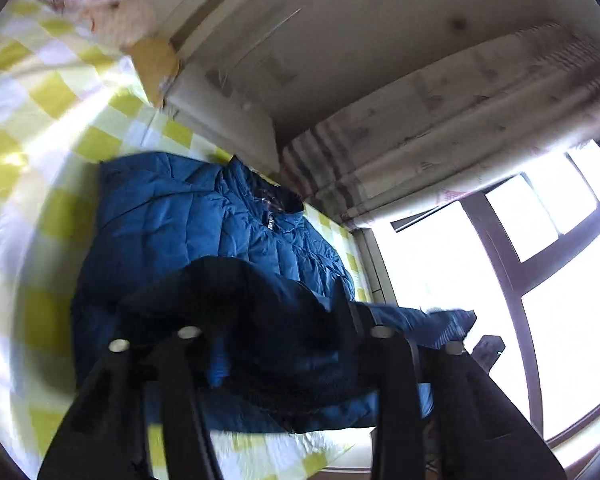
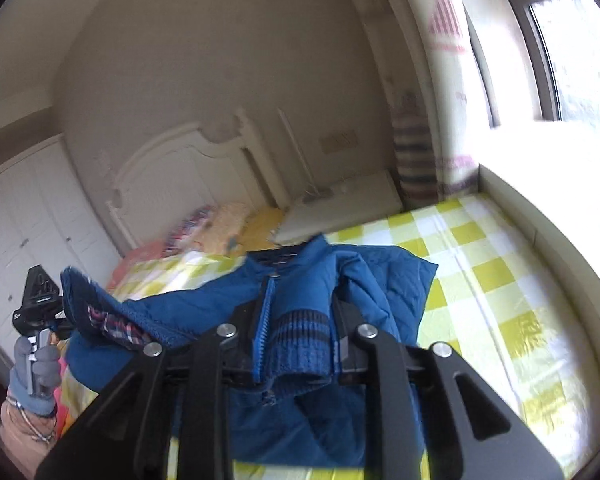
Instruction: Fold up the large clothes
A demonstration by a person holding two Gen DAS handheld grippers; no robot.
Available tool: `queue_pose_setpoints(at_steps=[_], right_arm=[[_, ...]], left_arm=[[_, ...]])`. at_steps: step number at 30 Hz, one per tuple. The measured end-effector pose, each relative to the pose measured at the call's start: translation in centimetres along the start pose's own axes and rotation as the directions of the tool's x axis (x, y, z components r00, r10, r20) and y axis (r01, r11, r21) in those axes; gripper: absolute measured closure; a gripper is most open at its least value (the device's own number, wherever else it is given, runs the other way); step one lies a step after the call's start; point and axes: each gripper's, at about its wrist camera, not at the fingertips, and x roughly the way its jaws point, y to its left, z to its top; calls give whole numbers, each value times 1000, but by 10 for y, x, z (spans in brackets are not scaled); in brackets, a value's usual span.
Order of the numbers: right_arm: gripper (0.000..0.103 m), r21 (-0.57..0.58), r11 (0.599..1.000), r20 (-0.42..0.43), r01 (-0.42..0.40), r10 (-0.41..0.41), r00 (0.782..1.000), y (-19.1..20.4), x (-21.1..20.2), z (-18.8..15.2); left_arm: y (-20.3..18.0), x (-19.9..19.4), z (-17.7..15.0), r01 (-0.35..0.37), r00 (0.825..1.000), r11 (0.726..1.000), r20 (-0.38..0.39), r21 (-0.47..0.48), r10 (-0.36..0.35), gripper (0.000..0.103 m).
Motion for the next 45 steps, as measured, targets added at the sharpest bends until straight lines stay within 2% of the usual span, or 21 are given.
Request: queue_pose_setpoints(at_steps=[1, 2, 3, 4, 5, 8, 12, 16, 20, 25, 26, 28, 29, 30, 31, 32, 33, 36, 39, 43, 45], right_arm=[[72, 43, 999, -28, 15, -14, 1000, -11, 23, 7], [60, 113, 993, -79, 21, -12, 997, -30, 54, 13], [48, 157, 987, -117, 15, 4, 993, -42, 73, 14], [26, 213, 977, -154, 12, 22, 988, -57, 94, 14], [18, 271, 963, -175, 17, 31, 984, -73, 111, 11], [18, 393, 920, -137, -4, 63, 989, -114, 129, 9], [18, 335, 942, -120, 33, 8, 993, -139, 126, 23], [18, 227, 974, -186, -3, 46, 982, -141, 136, 20], [18, 85, 995, -254, -54, 74, 964, -123, 145, 11], [18, 13, 999, -341, -33, 36, 940, -107, 165, -5], [23, 22, 999, -336, -36, 41, 941, -107, 167, -7], [42, 35, 998, -316, -55, 64, 947, -108, 165, -10], [67, 25, 998, -293, -61, 66, 954, -106, 161, -11], [77, -2, 998, -264, -67, 64, 963, -102, 155, -11], [87, -34, 997, -236, -65, 55, 970, -95, 148, -10], [92, -97, 994, -194, -50, 30, 981, -82, 135, -10], [93, -130, 991, -174, -46, 23, 985, -73, 128, -10], [95, -271, 962, -113, -41, 11, 994, -36, 93, -13], [95, -335, 942, -78, -25, -1, 997, -15, 72, -8], [96, -335, 942, -12, -11, 7, 1000, 1, 64, 41], [96, -327, 945, 15, 20, -15, 1000, 5, 78, 74]], left_arm=[[15, 14, 17, 7, 1000, 998, 2, -64, -6, 18], [28, 25, 30, 8, 1000, 993, 9, -119, -7, 4], [45, 34, 45, -4, 1000, 983, 17, -185, 7, 4], [62, 39, 55, -10, 1000, 971, 27, -238, 17, 4], [72, 40, 60, -10, 999, 964, 36, -266, 20, 4], [90, 32, 84, -79, 990, 965, 97, -251, 106, 4], [79, 40, 93, -282, 957, 959, 78, 2, 281, 4], [64, 70, 79, -278, 957, 937, -22, 209, 289, 4], [45, 101, 62, -285, 945, 889, -53, 358, 324, 4], [67, 147, 47, -400, 874, 833, -116, 383, 473, 4], [72, 153, 44, -414, 866, 821, -107, 393, 488, 4], [73, 148, 42, -408, 882, 824, -64, 393, 467, 10], [74, 139, 42, -402, 897, 836, -23, 374, 442, 36], [75, 127, 40, -359, 923, 862, 0, 359, 384, 53], [72, 117, 38, -354, 930, 870, 27, 344, 367, 73], [71, 104, 35, -347, 936, 876, 60, 335, 348, 80], [67, 90, 26, -326, 945, 879, 93, 349, 314, 83], [58, 67, -2, -351, 936, 841, 146, 413, 320, 85], [53, 46, -10, -339, 941, 848, 164, 407, 297, 86], [22, 25, 31, -311, 946, 870, 211, 383, 245, 86], [5, 28, 61, -331, 938, 867, 234, 374, 257, 86]])
